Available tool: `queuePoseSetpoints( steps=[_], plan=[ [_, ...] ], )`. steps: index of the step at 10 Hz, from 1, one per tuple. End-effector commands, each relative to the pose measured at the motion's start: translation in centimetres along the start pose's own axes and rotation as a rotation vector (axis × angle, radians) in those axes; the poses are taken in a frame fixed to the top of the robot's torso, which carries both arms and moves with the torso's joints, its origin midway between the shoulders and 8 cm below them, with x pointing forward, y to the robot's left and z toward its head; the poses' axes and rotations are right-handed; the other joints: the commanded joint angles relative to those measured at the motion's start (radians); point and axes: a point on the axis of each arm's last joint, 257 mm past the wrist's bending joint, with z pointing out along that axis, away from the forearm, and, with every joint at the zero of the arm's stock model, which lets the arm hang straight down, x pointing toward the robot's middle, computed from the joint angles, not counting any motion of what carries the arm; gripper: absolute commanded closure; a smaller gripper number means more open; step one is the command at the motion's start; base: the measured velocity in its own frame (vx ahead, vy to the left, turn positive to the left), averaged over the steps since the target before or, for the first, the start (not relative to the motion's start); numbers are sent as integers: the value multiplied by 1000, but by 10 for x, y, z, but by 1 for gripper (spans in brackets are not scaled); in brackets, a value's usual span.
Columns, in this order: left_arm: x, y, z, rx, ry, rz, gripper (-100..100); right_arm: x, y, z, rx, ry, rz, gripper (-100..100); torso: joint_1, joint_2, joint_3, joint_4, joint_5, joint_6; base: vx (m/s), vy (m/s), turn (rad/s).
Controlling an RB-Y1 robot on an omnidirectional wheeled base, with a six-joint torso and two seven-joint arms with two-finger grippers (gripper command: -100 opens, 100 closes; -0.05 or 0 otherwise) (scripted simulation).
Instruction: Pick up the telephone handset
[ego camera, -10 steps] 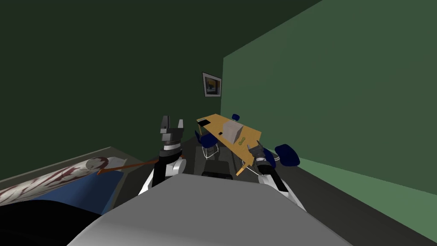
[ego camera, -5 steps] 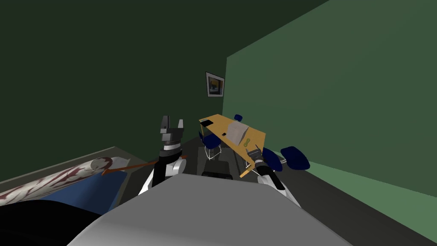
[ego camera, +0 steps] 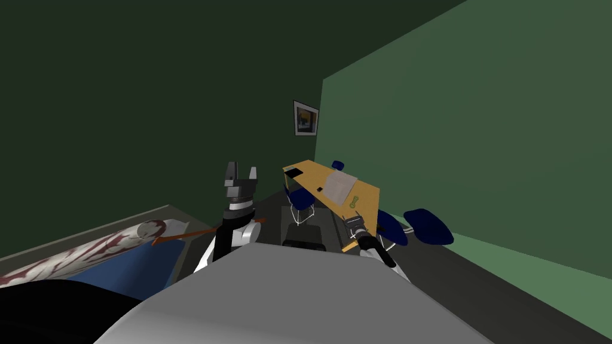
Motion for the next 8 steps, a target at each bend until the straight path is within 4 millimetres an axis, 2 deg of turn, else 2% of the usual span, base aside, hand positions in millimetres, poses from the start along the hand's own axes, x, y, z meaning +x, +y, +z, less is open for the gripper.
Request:
queuePoseSetpoints(
  steps=[1,2,3,4,5,6,7,8],
  plan=[
    [0,0,0,0,0,0,0,-8,-1,0,9,-13,34,-100,0,0,0,0,0,0,21,55,-3],
    [0,0,0,0,0,0,0,-35,-18,-1,56,-80,96,-100,-4,0,0,0,-1,0,17,104,63],
    [0,0,0,0,0,0,0,-35,-18,-1,56,-81,114,-100,-2,1,0,0,-1,0,25,92,23],
    [0,0,0,0,0,0,0,-55,-31,-4,96,-138,167,-100,-3,1,0,0,-1,0,20,96,59],
    [0,0,0,0,0,0,0,-59,-32,-4,97,-147,187,-100,-3,1,0,0,-1,0,35,91,17],
    [0,0,0,0,0,0,0,-76,-42,-7,132,-198,232,-100,-3,0,0,0,-1,0,56,107,42],
    [0,0,0,0,0,0,0,-84,-44,-9,132,-214,251,-100,-2,-1,-1,0,-1,0,47,74,17],
    [0,0,0,0,0,0,0,-105,-52,-14,163,-275,293,-100,-4,-1,-1,0,-1,0,44,49,43]
  ],
)
